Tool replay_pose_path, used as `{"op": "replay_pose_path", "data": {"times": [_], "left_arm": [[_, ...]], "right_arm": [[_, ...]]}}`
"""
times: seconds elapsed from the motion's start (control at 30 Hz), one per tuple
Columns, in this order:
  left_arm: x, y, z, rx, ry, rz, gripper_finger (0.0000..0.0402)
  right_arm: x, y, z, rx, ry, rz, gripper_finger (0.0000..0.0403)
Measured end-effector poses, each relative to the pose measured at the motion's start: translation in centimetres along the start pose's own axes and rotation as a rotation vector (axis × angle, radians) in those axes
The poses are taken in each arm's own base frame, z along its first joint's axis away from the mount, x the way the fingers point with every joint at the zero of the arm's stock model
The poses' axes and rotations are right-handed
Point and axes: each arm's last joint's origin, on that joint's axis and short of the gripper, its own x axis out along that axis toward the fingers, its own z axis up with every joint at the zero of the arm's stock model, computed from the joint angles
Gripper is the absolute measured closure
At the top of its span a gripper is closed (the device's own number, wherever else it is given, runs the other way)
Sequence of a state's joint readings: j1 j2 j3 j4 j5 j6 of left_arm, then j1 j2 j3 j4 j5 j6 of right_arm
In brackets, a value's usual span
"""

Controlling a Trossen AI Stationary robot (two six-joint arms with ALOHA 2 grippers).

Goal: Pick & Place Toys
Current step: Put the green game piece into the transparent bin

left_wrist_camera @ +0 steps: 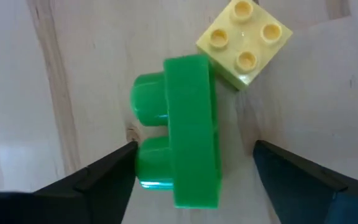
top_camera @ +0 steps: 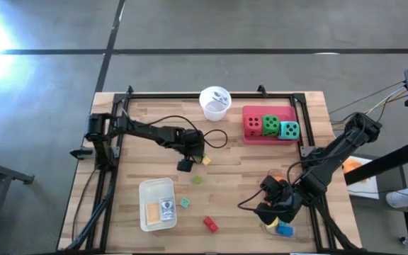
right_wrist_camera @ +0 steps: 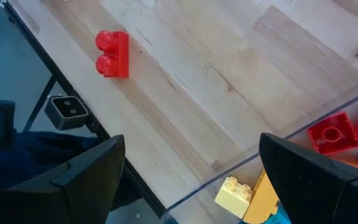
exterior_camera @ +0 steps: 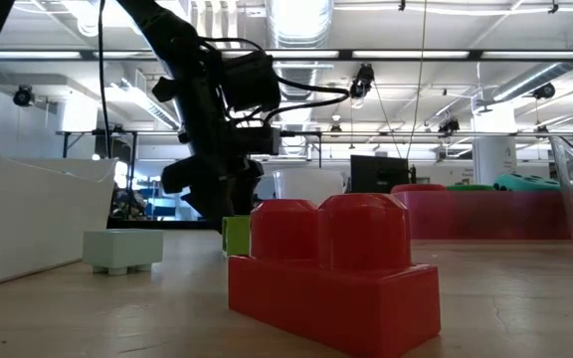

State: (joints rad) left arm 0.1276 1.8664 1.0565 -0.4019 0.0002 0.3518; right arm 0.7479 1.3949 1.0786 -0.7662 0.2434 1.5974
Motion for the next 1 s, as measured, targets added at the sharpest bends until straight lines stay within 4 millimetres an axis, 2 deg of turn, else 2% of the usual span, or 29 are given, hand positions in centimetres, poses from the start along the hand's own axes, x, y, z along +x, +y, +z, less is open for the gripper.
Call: {"op": "replay_pose_path", "data": {"times": [0.57,0.83,1.0], "left_arm": [[0.0,-0.1,0.0,-0.169,0.003,-0.014,0.0209],[-0.1,-0.2,-0.2,-0.242,0.011,-0.044,0.0221],[-1.0,-0.4,-0.4,-0.279,0.022,-0.086,0.0222]], "right_arm": [[0.0,0.2,0.1,0.007,-0.048,0.022,0.0040],[1.0,0.5,-0.1,0.022,-0.052,0.017,0.0040],[1.5,0.9,-0.1,0.018,-0.106,0.027,0.0040]]}}
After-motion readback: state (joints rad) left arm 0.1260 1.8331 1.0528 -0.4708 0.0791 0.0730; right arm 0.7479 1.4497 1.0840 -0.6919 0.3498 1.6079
